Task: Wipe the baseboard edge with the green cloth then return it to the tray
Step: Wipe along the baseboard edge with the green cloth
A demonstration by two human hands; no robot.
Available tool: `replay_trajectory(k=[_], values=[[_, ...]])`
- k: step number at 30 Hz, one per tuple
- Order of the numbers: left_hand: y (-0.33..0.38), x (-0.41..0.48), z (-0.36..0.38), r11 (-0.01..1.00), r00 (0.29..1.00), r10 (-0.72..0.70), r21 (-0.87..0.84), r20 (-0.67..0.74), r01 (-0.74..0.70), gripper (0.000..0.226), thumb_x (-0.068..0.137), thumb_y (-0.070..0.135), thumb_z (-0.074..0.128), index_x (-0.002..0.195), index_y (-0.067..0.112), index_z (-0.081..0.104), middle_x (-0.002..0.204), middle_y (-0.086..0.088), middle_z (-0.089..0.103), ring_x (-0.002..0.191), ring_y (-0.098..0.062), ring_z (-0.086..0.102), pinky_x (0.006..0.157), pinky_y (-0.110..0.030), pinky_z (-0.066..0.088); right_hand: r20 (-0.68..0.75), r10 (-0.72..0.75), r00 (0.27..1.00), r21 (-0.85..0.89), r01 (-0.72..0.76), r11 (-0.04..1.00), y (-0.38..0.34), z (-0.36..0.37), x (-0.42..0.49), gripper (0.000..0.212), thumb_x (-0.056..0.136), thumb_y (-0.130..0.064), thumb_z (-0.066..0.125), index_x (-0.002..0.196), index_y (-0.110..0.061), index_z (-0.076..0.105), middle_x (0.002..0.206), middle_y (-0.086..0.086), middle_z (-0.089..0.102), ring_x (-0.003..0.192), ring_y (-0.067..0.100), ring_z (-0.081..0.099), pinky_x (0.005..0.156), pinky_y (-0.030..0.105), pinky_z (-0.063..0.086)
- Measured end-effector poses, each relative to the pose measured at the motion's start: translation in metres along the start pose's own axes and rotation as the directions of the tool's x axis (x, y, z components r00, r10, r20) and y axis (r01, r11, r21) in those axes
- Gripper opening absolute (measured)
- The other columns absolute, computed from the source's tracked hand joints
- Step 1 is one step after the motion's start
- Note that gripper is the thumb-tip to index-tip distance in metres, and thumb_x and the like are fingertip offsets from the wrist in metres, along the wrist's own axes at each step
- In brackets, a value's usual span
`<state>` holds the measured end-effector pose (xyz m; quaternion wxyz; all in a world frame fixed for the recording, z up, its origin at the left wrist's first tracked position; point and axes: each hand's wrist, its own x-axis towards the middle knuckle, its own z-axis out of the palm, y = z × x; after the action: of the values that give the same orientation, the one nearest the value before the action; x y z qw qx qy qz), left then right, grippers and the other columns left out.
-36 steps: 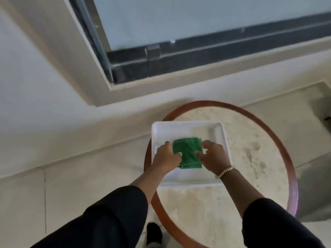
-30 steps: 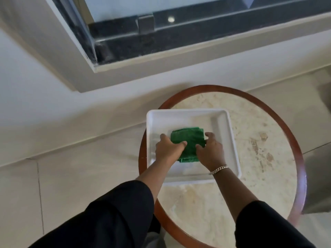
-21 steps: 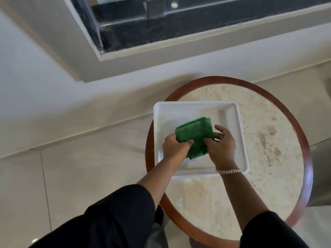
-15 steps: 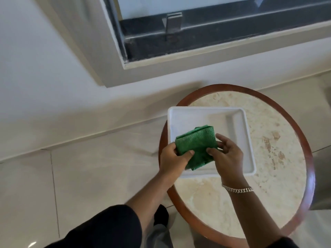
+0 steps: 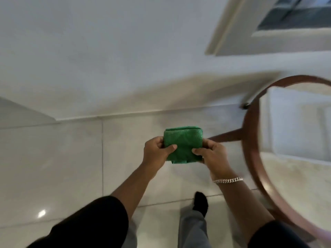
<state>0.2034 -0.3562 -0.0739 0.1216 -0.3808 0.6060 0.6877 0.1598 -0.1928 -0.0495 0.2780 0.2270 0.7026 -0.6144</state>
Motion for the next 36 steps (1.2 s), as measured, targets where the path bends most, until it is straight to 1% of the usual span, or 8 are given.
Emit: replay_trajectory(k=[10,16,23,25,26,28,31,36], values=[[-0.172,0.168,-0.175,0.998,0.989,0.007,0.07,-0.151,0.003,0.024,0.071,0.003,0.077,0.093,0.014,0.071,0.094,-0.014,0.077,0.089,-0.03,0.074,0.083,-0.048,0.061,0.015,0.088,0.996,-0.071,-0.086,0.994,0.181,0.194,0.136,0.034,0.076,0.019,0.06,0.09,-0.01,0.071,0.089,0.011,0.073,0.08,0.024,0.071,0.067,0.033,0.061],[-0.253,0.301,-0.19,0.997,0.99,0.064,0.051,-0.127,-0.058,0.029,0.078,-0.002,0.07,0.106,0.006,0.069,0.093,-0.014,0.075,0.089,-0.03,0.074,0.084,-0.047,0.061,-0.035,-0.014,0.999,-0.166,0.008,0.986,0.261,0.235,0.263,0.033,0.078,0.012,0.062,0.094,-0.016,0.07,0.091,0.009,0.072,0.081,0.022,0.069,0.058,0.026,0.057],[-0.295,0.407,-0.172,0.987,0.986,0.162,0.016,-0.048,-0.161,0.03,0.083,0.004,0.066,0.112,0.011,0.068,0.106,-0.013,0.074,0.101,-0.028,0.072,0.095,-0.046,0.057,-0.123,-0.189,0.974,-0.257,0.153,0.954,0.298,0.253,0.383,0.038,0.072,0.002,0.065,0.105,-0.016,0.07,0.095,0.004,0.072,0.092,0.024,0.068,0.082,0.043,0.059],[-0.298,0.43,-0.164,0.95,0.959,0.283,0.14,-0.004,-0.28,0.035,0.086,0.01,0.065,0.12,0.012,0.065,0.118,-0.012,0.072,0.111,-0.027,0.068,0.103,-0.043,0.051,-0.175,-0.259,0.95,-0.262,0.209,0.942,0.3,0.25,0.408,0.043,0.072,0.0,0.067,0.112,-0.016,0.067,0.094,0.004,0.073,0.084,0.018,0.068,0.078,0.036,0.06],[-0.301,0.44,-0.163,0.872,0.924,0.382,0.321,0.023,-0.369,0.041,0.088,0.017,0.063,0.129,0.012,0.06,0.129,-0.011,0.066,0.121,-0.027,0.062,0.109,-0.04,0.045,-0.207,-0.333,0.92,-0.313,0.26,0.913,0.3,0.249,0.416,0.044,0.074,0.0,0.066,0.115,-0.014,0.064,0.097,0.005,0.073,0.082,0.017,0.067,0.075,0.031,0.058],[-0.313,0.462,-0.173,0.491,0.822,0.544,0.731,0.168,-0.474,0.059,0.094,0.036,0.049,0.147,0.011,0.04,0.156,-0.011,0.041,0.146,-0.028,0.035,0.121,-0.04,0.025,-0.232,-0.566,0.791,-0.561,0.367,0.743,0.303,0.248,0.429,0.043,0.078,-0.003,0.063,0.119,-0.013,0.06,0.112,0.01,0.068,0.094,0.023,0.065,0.082,0.033,0.053],[-0.336,0.485,-0.195,0.041,0.768,0.553,0.909,0.324,-0.414,0.077,0.093,0.054,0.019,0.157,0.012,0.01,0.168,-0.01,0.005,0.155,-0.025,0.0,0.124,-0.051,0.003,-0.046,-0.779,0.625,-0.844,0.393,0.365,0.32,0.256,0.443,0.041,0.084,-0.025,0.06,0.124,-0.014,0.058,0.133,0.012,0.056,0.121,0.03,0.051,0.095,0.046,0.042],[-0.333,0.505,-0.199,-0.035,0.754,0.596,0.947,0.276,-0.319,0.087,0.09,0.065,0.015,0.157,0.01,0.003,0.167,-0.011,0.0,0.155,-0.025,-0.003,0.123,-0.056,0.001,0.242,-0.747,0.619,-0.908,0.417,0.052,0.349,0.271,0.461,0.061,0.09,-0.052,0.041,0.137,-0.014,0.049,0.147,0.015,0.046,0.139,0.033,0.035,0.112,0.058,0.025]])
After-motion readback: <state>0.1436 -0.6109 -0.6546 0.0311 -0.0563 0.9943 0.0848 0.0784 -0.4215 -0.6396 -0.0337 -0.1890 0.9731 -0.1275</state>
